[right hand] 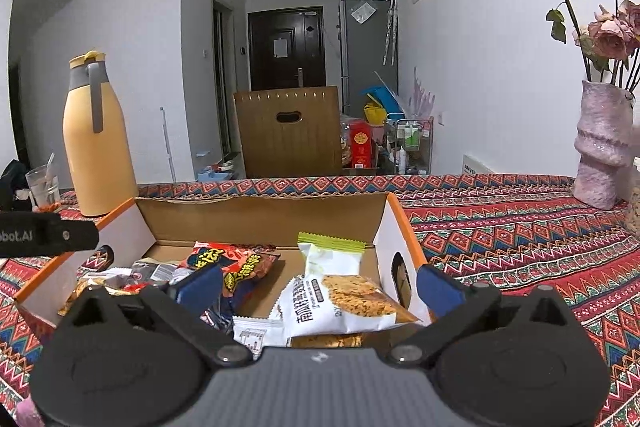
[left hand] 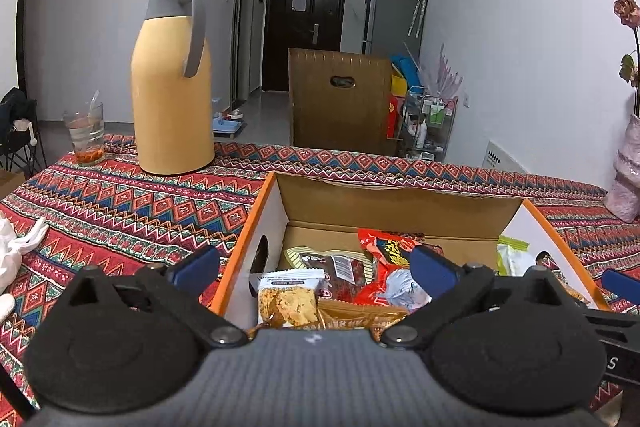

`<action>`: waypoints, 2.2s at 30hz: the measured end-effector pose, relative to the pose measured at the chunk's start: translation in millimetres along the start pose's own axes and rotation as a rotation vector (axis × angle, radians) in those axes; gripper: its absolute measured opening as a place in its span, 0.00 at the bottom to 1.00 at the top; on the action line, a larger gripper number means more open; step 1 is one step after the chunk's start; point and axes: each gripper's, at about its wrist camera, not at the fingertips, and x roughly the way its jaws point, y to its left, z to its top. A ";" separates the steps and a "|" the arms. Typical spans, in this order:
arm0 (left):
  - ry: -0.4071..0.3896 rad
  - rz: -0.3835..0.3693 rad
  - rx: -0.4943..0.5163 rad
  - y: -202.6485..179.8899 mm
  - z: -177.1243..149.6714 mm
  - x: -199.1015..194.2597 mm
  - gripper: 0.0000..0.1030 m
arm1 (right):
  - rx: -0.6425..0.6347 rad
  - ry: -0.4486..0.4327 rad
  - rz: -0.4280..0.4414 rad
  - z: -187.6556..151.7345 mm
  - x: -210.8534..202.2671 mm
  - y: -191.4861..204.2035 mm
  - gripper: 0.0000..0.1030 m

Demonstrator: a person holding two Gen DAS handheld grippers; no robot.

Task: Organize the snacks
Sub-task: 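Carry both cracker packets over the open box, then open both grippers over the box to drop the cracker packets, then move both grippers back to the snack pile beside the box, then grasp the lime-green snack bar with the right gripper and lift it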

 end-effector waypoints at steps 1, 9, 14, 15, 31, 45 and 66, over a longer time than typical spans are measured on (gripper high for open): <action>0.000 0.001 -0.001 0.1 0.0 -1.0 1.00 | 0.000 0.000 -0.004 0.6 -0.6 0.1 1.00; -0.021 -0.020 0.003 4.3 6.7 -25.9 1.00 | -0.009 -0.005 0.013 7.5 -22.6 3.0 1.00; -0.013 -0.036 0.011 14.2 1.3 -48.1 1.00 | -0.021 0.044 0.021 0.0 -48.6 10.7 1.00; -0.009 -0.037 0.013 17.1 -1.0 -52.9 1.00 | -0.021 0.062 0.024 -3.2 -53.9 12.3 1.00; 0.140 -0.005 0.063 56.1 -65.0 -96.5 1.00 | -0.044 0.326 0.001 -78.4 -109.7 55.1 1.00; 0.174 -0.058 0.015 72.2 -97.9 -127.7 1.00 | -0.089 0.379 -0.078 -109.2 -133.2 78.6 1.00; 0.202 -0.097 0.029 49.0 -115.5 -147.5 1.00 | -0.007 0.249 0.064 -124.5 -191.7 32.0 0.33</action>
